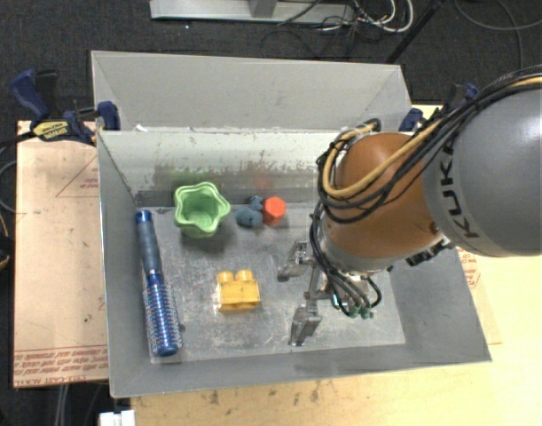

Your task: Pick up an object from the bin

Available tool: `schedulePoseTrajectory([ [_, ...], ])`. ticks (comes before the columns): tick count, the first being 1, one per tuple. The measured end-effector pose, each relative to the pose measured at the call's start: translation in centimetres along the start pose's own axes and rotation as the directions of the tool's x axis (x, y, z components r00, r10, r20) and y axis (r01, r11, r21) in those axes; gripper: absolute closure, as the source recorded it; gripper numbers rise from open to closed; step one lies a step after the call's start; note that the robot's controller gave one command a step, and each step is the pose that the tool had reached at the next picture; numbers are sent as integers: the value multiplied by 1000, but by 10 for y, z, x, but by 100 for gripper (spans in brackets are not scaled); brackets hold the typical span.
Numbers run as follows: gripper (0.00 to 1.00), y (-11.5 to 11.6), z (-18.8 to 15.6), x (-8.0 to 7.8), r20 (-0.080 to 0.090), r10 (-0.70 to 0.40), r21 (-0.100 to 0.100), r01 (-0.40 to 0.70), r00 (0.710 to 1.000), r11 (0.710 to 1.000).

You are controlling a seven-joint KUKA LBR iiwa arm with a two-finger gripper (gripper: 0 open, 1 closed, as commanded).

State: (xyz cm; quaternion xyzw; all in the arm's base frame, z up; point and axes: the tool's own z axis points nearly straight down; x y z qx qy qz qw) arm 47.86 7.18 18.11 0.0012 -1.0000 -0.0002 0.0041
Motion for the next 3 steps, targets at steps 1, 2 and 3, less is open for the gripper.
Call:
schedulePoseTrajectory([
  [1, 0, 34, 110, -58, 12, -126, 0, 126, 992, 992],
  [2, 0, 130, 106, -68, 20, -273, 1, 273, 962, 962],
  [3, 0, 69, -20, -54, 17, -280, 4, 280, 960, 960],
])
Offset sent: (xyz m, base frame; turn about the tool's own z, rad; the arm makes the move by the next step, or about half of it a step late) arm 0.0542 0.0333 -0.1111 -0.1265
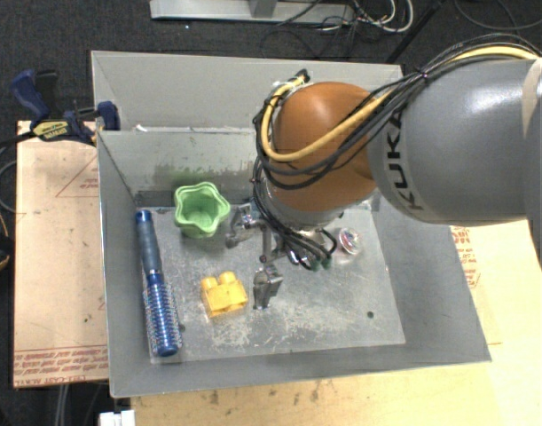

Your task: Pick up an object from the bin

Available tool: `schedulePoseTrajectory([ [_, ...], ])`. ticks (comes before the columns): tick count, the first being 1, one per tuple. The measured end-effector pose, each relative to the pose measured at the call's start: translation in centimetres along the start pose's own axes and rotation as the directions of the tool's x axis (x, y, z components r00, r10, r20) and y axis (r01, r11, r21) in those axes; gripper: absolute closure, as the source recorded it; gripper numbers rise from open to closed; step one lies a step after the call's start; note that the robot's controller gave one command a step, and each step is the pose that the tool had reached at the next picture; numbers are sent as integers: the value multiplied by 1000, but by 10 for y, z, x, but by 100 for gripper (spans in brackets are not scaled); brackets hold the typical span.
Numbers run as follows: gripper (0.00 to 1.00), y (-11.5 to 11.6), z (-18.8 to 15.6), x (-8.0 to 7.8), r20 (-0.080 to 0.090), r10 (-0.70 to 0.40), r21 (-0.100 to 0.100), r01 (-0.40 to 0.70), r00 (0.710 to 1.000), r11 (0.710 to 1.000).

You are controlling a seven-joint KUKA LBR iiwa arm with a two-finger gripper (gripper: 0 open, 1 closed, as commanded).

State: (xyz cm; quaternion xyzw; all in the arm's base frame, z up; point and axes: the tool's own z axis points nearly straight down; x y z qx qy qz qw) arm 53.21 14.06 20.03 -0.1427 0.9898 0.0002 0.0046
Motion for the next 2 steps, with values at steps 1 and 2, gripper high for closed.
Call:
schedulePoseTrajectory([
  [1, 0, 16, 123, -2, -7, -80, -4, 80, 997, 997],
  [2, 100, 16, 118, -4, -2, -78, -4, 78, 997, 997],
])
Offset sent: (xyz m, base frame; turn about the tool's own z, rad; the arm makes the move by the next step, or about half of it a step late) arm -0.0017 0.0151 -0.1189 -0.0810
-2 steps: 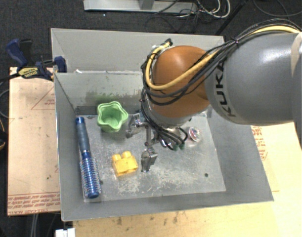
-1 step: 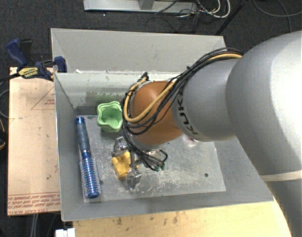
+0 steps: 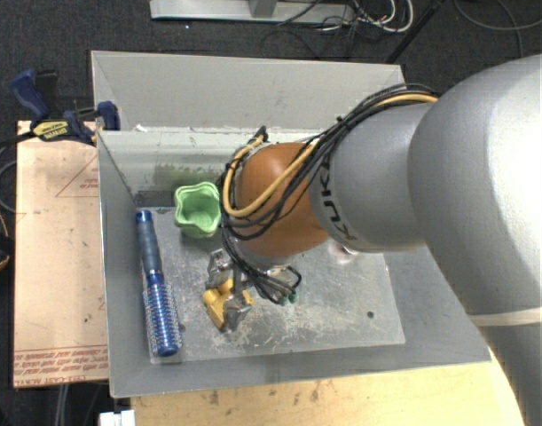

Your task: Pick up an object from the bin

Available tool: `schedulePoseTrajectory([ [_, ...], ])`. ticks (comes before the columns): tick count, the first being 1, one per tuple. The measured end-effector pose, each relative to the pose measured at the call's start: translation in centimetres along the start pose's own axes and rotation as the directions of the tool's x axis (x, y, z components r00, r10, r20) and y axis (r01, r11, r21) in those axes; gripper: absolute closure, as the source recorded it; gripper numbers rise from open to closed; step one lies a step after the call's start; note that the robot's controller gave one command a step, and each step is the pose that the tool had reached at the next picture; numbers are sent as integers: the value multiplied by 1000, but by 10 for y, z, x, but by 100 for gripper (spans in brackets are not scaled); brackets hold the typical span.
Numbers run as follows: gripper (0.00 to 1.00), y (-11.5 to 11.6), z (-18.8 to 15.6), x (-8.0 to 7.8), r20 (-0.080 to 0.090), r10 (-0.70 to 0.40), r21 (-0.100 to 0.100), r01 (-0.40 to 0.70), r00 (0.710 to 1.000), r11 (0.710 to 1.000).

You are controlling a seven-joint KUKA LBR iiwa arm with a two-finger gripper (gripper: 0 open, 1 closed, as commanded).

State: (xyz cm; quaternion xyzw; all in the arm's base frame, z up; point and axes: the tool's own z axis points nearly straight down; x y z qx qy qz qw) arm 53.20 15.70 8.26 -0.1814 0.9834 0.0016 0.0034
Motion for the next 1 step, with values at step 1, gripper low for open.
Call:
schedulePoseTrajectory([
  [1, 100, -15, -122, 5, 4, -7, 3, 7, 1000, 1000],
])
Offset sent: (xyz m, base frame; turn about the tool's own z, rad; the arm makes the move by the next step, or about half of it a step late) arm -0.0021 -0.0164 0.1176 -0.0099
